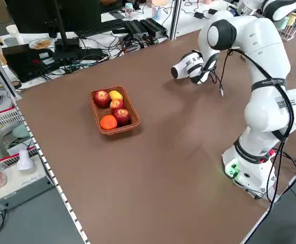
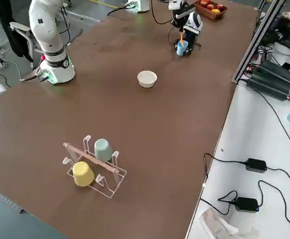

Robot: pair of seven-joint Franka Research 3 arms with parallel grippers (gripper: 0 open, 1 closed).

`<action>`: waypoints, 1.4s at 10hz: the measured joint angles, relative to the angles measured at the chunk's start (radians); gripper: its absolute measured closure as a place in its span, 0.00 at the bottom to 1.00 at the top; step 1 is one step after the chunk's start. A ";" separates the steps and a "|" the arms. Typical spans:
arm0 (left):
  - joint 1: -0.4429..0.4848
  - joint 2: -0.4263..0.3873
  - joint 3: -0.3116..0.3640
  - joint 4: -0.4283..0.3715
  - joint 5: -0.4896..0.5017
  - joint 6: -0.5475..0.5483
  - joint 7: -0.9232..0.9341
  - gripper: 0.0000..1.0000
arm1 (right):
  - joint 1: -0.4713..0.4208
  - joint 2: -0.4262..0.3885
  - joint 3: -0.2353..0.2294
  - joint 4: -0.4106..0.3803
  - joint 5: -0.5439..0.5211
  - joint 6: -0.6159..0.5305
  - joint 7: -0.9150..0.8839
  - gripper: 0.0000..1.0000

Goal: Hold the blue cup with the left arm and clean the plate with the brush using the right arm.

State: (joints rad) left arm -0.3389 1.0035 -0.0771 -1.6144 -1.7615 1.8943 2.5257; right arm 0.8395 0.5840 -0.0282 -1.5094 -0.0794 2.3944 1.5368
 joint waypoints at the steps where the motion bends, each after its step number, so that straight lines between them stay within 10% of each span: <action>1: 0.000 0.000 0.000 0.000 0.000 0.000 0.000 0.34 | 0.000 0.006 0.000 0.000 -0.001 0.000 0.000 0.95; 14: 0.000 0.000 0.001 0.000 0.000 -0.003 0.002 0.34 | 0.018 0.087 0.000 0.083 -0.028 0.015 0.062 0.95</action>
State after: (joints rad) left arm -0.3384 1.0038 -0.0765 -1.6144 -1.7615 1.8909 2.5276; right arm 0.8570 0.6708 -0.0287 -1.4267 -0.1076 2.4093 1.5990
